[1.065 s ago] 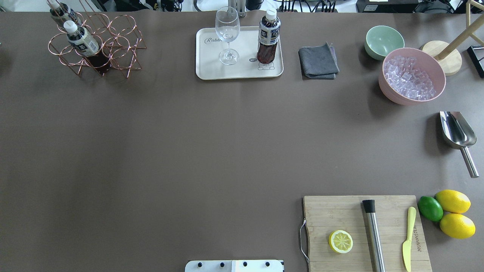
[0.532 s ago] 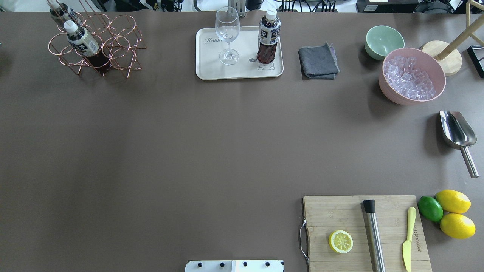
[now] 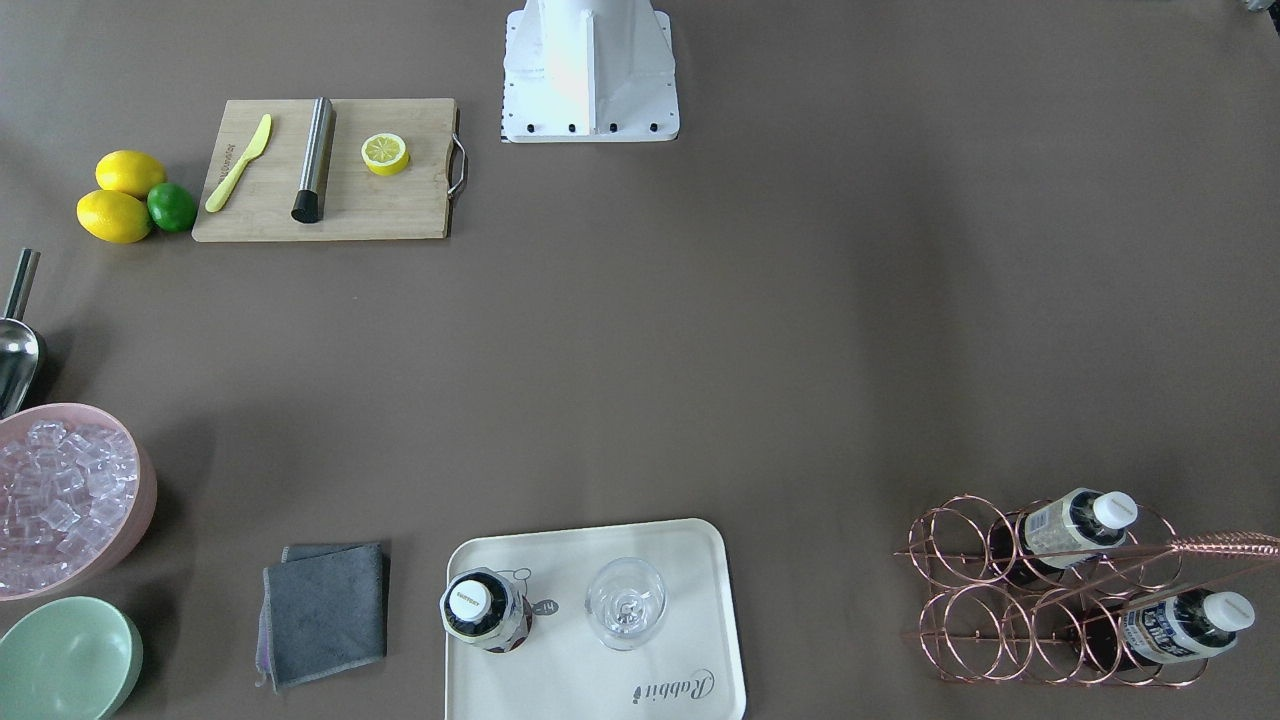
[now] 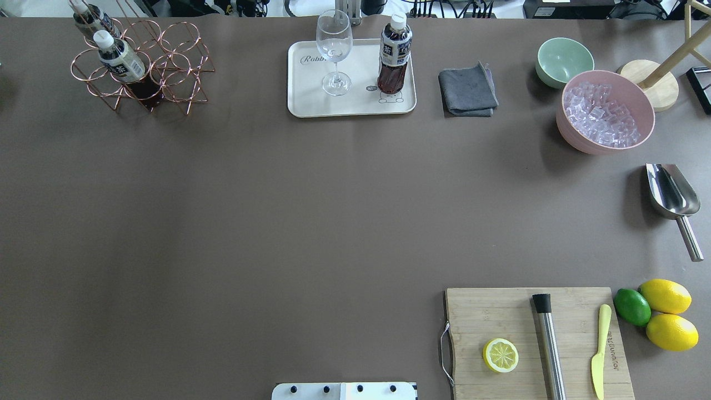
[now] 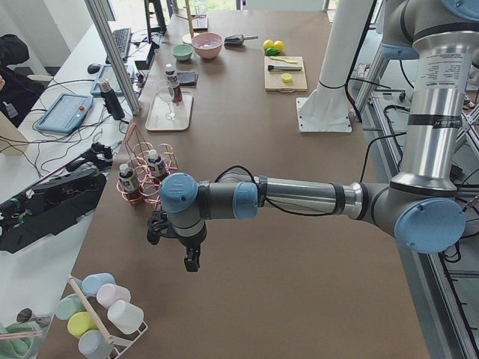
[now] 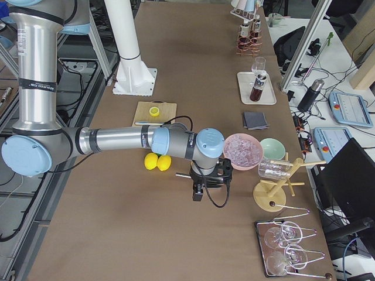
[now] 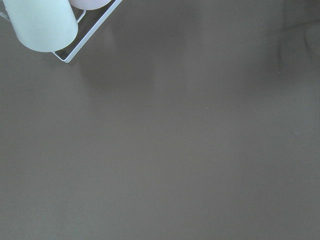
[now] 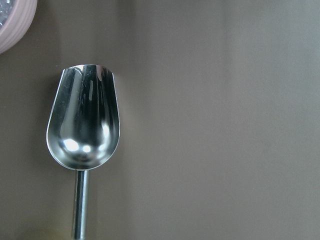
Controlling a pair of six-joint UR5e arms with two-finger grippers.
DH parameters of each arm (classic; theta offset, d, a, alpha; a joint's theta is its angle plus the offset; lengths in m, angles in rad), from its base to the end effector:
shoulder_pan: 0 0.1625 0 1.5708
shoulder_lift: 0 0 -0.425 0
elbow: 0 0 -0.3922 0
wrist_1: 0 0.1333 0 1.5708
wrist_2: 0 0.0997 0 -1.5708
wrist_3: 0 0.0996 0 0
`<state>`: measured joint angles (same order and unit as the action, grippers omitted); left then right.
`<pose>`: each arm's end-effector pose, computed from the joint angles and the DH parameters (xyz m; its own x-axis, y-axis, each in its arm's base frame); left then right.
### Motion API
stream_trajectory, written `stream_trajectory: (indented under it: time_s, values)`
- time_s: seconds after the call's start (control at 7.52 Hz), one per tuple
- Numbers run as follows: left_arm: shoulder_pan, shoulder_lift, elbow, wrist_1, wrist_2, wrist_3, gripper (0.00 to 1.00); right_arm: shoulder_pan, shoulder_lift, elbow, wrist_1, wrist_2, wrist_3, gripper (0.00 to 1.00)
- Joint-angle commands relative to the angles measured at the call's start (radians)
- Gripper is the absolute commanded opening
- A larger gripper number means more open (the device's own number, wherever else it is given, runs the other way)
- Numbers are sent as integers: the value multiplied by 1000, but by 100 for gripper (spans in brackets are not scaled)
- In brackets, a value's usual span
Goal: Take tea from basket to plate
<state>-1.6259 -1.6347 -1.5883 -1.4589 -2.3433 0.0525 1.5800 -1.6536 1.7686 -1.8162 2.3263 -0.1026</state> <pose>-0.0921 -0.5112 0.6291 0.7158 -0.0082 -0.6982 0.0175 0.9998 0.0062 0.0691 -0.4433 0.6259 0.7242 -0.0062 0.6896 0.0654 0.9961 -0.0597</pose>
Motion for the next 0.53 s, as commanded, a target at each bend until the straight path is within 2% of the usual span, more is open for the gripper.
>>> stream_trajectory:
  time_s: [0.0,0.4]
  values:
    - [9,-1,-2,-1,1,0,98,0,0,0,0,-2,-2,100]
    - [11,-1,-1,-1,1,1,98,0,2,-3,0,-4,-3,100]
